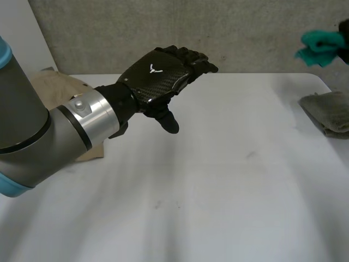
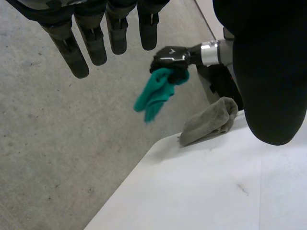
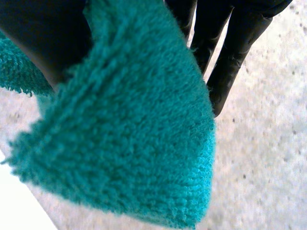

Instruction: Fold the laundry.

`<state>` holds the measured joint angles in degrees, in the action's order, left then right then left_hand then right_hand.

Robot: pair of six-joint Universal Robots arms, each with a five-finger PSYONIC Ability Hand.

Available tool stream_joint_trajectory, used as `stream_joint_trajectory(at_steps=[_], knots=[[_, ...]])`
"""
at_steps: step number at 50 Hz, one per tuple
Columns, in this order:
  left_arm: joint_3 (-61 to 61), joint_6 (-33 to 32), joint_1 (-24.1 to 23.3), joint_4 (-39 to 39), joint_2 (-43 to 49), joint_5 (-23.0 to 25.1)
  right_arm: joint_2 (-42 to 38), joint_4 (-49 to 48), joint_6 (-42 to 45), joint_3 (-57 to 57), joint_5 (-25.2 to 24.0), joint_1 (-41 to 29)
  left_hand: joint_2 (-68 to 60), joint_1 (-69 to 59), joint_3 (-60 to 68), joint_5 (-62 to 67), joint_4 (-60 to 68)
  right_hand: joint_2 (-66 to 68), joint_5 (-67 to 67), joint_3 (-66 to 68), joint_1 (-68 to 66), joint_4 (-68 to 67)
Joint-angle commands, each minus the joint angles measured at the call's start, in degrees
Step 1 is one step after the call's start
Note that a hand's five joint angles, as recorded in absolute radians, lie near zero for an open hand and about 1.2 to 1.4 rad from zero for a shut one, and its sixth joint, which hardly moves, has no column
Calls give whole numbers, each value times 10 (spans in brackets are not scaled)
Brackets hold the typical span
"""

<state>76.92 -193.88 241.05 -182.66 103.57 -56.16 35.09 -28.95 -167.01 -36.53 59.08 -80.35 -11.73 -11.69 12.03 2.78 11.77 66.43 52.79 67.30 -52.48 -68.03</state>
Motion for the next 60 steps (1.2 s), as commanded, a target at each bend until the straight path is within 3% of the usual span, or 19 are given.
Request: stream_joint_trajectory(at_steps=[1, 9, 18, 20, 21, 22, 31, 38, 45, 47, 51, 52, 54, 56, 60], knots=[[1, -2, -1, -1, 7, 0, -69, -68, -37, -21, -82, 77, 17, 17, -20, -28, -18, 136, 172, 127, -275, -120], [4, -3, -1, -1, 9, 0, -127, -145, -55, -88, -160, 132, 17, 17, -20, -28, -18, 136, 172, 127, -275, -120], [7, -4, -1, 0, 8, 0, -114, -175, -53, -146, -188, 153, 17, 17, -20, -28, -18, 136, 172, 127, -275, -120], [7, -4, -1, 0, 8, 0, -101, -176, -53, -156, -187, 153, 17, 17, -20, -28, -18, -64, -28, -73, -75, 80], [7, -4, -2, 0, 7, 0, -86, -174, -53, -165, -178, 156, 17, 17, -20, -28, -18, -390, -354, -399, 251, 406], [6, -4, -2, 0, 5, 0, -78, -169, -53, -168, -175, 158, 17, 17, -20, -28, -18, -564, -528, -573, 425, 580], [6, -3, -8, 0, -3, 0, 75, -108, -53, -267, -151, 204, 17, 17, -20, -28, -18, -564, -528, -573, 425, 580], [6, -2, -11, 0, -6, 1, 180, 29, -41, -335, -153, 262, 17, 17, -20, -28, -18, -564, -528, -573, 425, 580], [6, -1, -15, 0, -20, 0, 215, 203, 94, -332, -144, 353, 17, 17, -20, -28, -18, -564, -528, -573, 425, 580], [5, -1, -14, 0, -22, 0, 219, 237, 140, -315, -129, 368, 17, 17, -20, -28, -18, -564, -528, -573, 425, 580], [-1, -2, -10, -1, -27, -2, 226, 283, 236, -261, 13, 382, 17, 17, -20, -28, -18, -564, -528, -573, 425, 580], [-3, -2, -8, -1, -28, -3, 232, 277, 263, -251, 89, 376, 17, 17, -20, -28, -18, -564, -528, -573, 425, 580], [-7, -3, -4, -5, -31, -10, 240, 257, 272, -242, 147, 354, 17, 17, -20, -28, -18, -564, -528, -573, 425, 580], [-12, -3, 4, -7, -35, -26, 265, 204, 257, -246, 181, 291, 17, 16, -20, -27, -17, -564, -528, -573, 425, 580], [-21, -4, 51, -12, -46, -110, 350, 102, 187, -319, 163, 206, 17, 17, -20, -28, -18, -564, -528, -573, 425, 580]])
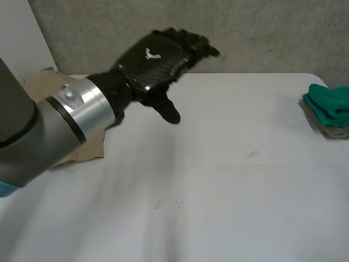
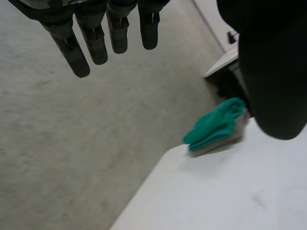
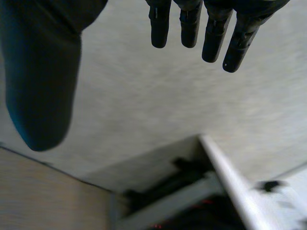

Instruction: Fold the laundry.

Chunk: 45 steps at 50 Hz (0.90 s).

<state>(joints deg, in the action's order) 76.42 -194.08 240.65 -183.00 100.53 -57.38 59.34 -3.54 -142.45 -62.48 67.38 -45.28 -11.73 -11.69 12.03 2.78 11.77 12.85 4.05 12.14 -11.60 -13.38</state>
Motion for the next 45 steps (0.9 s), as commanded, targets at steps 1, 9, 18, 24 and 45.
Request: stream_joint_trajectory(at_steps=[1, 9, 18, 24, 45], knots=[[-17, -8, 78, -15, -17, -135, 127, -173, -76, -81, 73, -160, 17, 17, -20, -28, -18, -29, -41, -21, 16, 34], [-21, -82, 234, -101, 71, -165, 257, -353, -206, -312, -65, -343, 17, 17, -20, -28, -18, -29, -41, -21, 16, 34], [-101, -222, 325, -112, 272, -83, 231, -354, -150, -440, -76, -506, 5, 5, -8, -16, -6, -29, -41, -21, 16, 34], [-191, -274, 352, -106, 395, -70, 173, -342, -88, -469, -54, -545, -52, -52, 49, 41, 51, -29, -41, -21, 16, 34], [61, -76, 91, -231, 121, 40, 161, -318, -44, -466, -2, -535, -683, -683, 680, 672, 682, -29, -41, -21, 16, 34]])
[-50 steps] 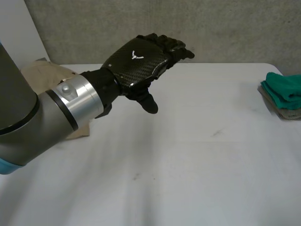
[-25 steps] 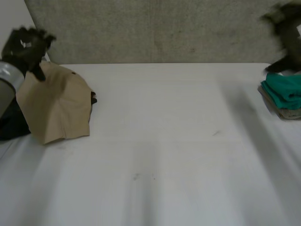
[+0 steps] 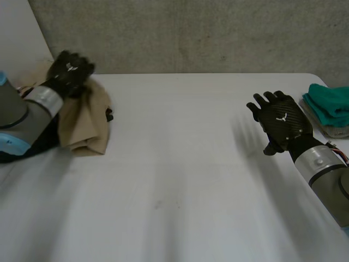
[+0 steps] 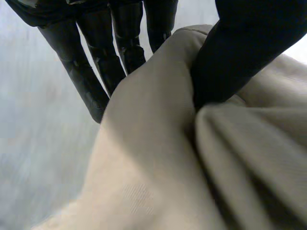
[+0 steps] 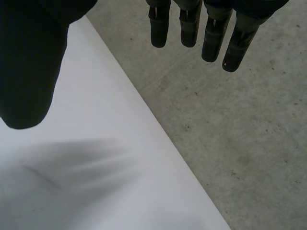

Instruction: Fold the laundry.

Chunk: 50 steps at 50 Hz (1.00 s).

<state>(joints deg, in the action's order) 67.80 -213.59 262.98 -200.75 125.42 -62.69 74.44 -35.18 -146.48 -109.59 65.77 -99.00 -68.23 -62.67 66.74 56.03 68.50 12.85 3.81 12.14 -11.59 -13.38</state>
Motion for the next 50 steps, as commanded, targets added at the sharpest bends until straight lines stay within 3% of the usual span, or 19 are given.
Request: stream_joint_trajectory(at_steps=[1, 4, 7, 8, 10, 11, 13, 16, 25, 29, 30, 34, 36, 39, 43, 50], knots=[[162, 128, -150, -58, -134, 109, 11, -2, -4, 7, 23, 2, -118, -173, 133, 140, 115, -29, -38, -21, 16, 34], [209, 134, -204, -68, -143, 161, 18, -1, -7, 14, 61, 11, -118, -173, 133, 140, 115, -29, -38, -21, 16, 34], [228, 133, -233, -68, -135, 182, 21, -1, -8, 21, 94, 21, -118, -173, 133, 140, 115, -29, -38, -21, 16, 34], [233, 132, -247, -64, -124, 185, 21, -1, -8, 23, 100, 22, -63, -119, 78, 85, 60, -29, -38, -21, 16, 34], [234, 131, -259, -61, -115, 186, 20, 0, -7, 30, 110, 25, 213, 158, -199, -191, -216, -29, -38, -21, 16, 34], [235, 130, -272, -58, -112, 185, 20, 1, -7, 31, 113, 26, 582, 527, -567, -560, -585, -29, -38, -21, 16, 34], [233, 126, -281, -57, -113, 183, 20, 7, -7, 34, 115, 28, 525, 470, -510, -503, -528, -29, -38, -21, 16, 34], [227, 125, -281, -46, -122, 166, 20, 27, -7, 46, 116, 31, 560, 504, -545, -538, -563, -29, -38, -21, 16, 34], [243, 144, -251, 43, -234, 41, 31, 120, -2, 105, 89, 32, 553, 498, -538, -531, -556, -29, -38, -21, 16, 34], [260, 184, -253, 105, -275, -36, 50, 217, 4, 137, 8, 32, 538, 483, -523, -516, -541, -29, -38, -21, 16, 34], [264, 193, -255, 119, -282, -55, 51, 259, 11, 151, -38, 34, 528, 473, -513, -506, -531, -29, -38, -21, 16, 34], [287, 237, -261, 185, -296, -157, 46, 346, 50, 175, -132, 36, 498, 442, -483, -476, -501, -29, -38, -21, 16, 34], [303, 258, -271, 221, -291, -209, 40, 366, 77, 175, -152, 38, 464, 409, -449, -442, -467, -29, -38, -21, 16, 34], [320, 269, -301, 245, -258, -251, 6, 383, 155, 183, -153, 36, 459, 403, -444, -437, -462, -4, -14, 3, -8, 10], [332, 272, -348, 247, -208, -259, -52, 384, 255, 198, -132, 34, 414, 358, -399, -392, -416, 40, 30, 47, -52, -34], [327, 275, -357, 216, -153, -261, -165, 387, 318, 275, -90, 33, 351, 296, -336, -329, -354, 78, 69, 85, -91, -73]])
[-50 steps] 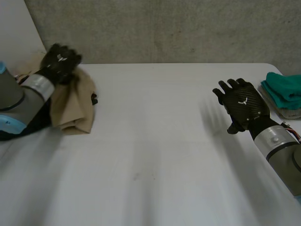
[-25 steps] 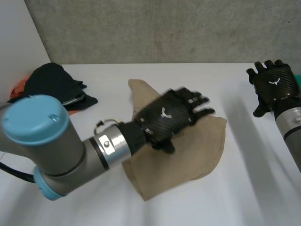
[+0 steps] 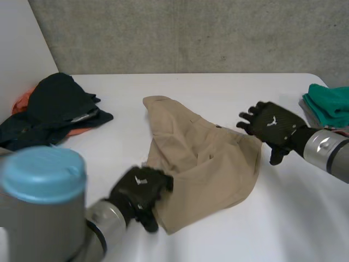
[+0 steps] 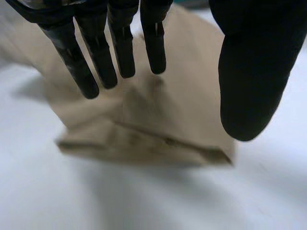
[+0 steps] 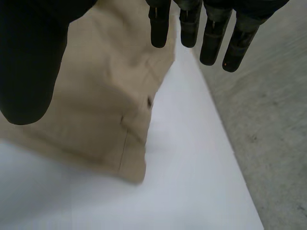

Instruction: Fold the laundry.

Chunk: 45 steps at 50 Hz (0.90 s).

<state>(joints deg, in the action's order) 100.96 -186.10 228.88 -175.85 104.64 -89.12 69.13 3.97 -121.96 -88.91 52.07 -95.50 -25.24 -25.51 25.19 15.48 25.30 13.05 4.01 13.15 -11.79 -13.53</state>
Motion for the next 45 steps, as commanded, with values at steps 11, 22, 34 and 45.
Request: stream_joint_trajectory(at_steps=[11, 22, 34, 45], knots=[[-54, -3, -17, -78, 121, -7, -217, -8, 71, 159, 40, -2, -79, -76, 79, 76, 78, 164, 154, 163, -176, -159], [-91, -8, -18, -81, 173, -32, -260, -10, 62, 197, 38, -3, -410, -407, 410, 407, 409, 239, 230, 238, -252, -235], [-121, -9, -16, -73, 169, -38, -273, -12, 15, 219, 35, -11, -548, -545, 548, 545, 547, 324, 314, 323, -336, -319], [-124, -9, 33, -67, 64, -42, -267, -16, -17, 222, 35, -28, -548, -545, 548, 545, 547, 277, 267, 276, -289, -272]])
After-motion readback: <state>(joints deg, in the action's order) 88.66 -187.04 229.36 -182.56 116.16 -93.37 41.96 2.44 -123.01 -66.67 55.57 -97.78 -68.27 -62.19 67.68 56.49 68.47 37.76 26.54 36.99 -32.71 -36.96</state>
